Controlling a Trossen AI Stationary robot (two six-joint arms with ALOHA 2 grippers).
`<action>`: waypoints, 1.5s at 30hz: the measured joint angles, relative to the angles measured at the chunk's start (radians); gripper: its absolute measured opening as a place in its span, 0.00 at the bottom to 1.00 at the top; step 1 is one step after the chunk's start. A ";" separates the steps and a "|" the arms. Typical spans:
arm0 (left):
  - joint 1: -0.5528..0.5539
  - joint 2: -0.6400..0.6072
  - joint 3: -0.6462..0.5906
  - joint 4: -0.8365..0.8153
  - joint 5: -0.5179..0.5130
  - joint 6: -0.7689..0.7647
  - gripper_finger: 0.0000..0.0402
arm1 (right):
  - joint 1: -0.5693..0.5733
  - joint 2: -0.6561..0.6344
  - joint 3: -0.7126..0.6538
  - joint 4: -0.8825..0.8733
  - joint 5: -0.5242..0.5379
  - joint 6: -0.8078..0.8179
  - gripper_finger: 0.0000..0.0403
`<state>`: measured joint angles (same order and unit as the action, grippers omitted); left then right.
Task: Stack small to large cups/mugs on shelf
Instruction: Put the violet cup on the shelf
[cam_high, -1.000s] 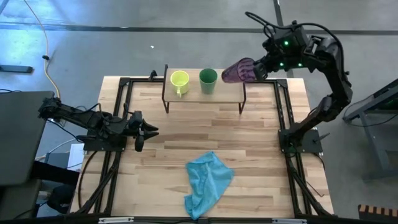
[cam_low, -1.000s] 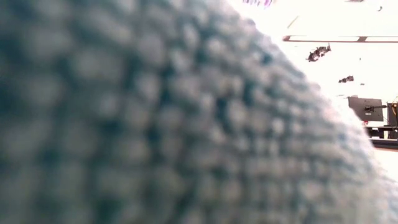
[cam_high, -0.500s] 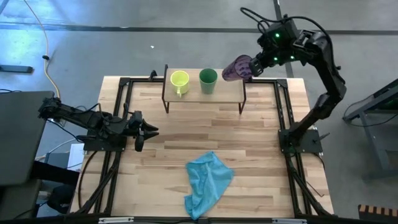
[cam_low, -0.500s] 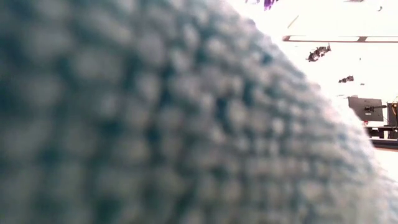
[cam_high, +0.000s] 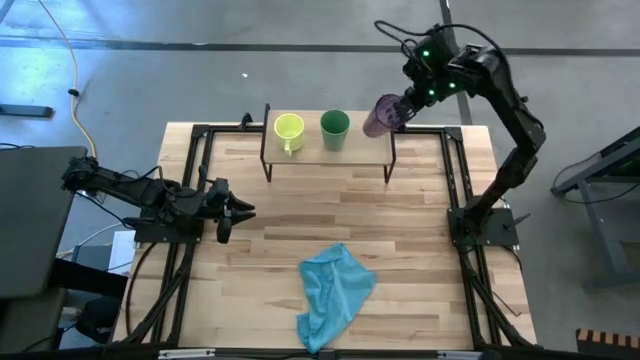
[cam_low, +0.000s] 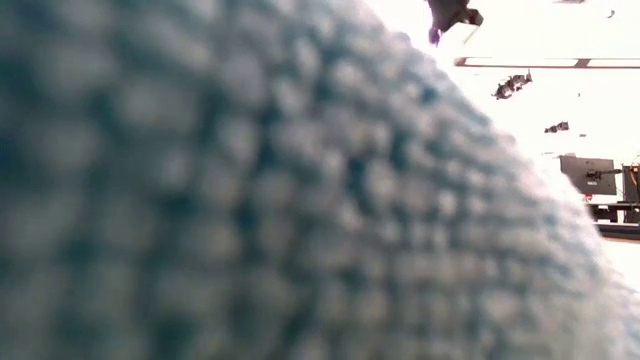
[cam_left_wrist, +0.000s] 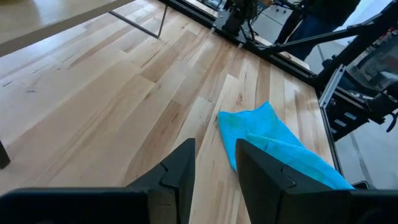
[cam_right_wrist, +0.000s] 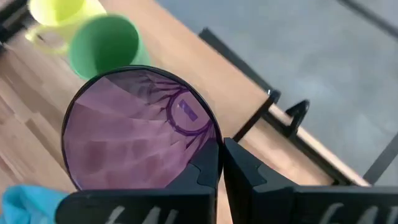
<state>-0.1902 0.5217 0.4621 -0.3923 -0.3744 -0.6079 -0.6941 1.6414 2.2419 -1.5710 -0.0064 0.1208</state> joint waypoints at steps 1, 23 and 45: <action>0.000 0.000 0.000 0.000 0.000 0.000 0.26 | -0.002 0.000 -0.021 0.000 -0.006 -0.005 0.00; 0.000 0.000 0.000 -0.004 -0.012 0.004 0.26 | -0.002 0.008 -0.124 0.005 -0.009 -0.028 0.00; 0.000 0.000 0.000 -0.003 -0.012 -0.002 0.26 | 0.000 0.061 -0.124 0.053 -0.037 -0.033 0.00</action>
<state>-0.1902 0.5215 0.4621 -0.3952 -0.3864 -0.6103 -0.6937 1.7020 2.1178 -1.5181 -0.0431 0.0883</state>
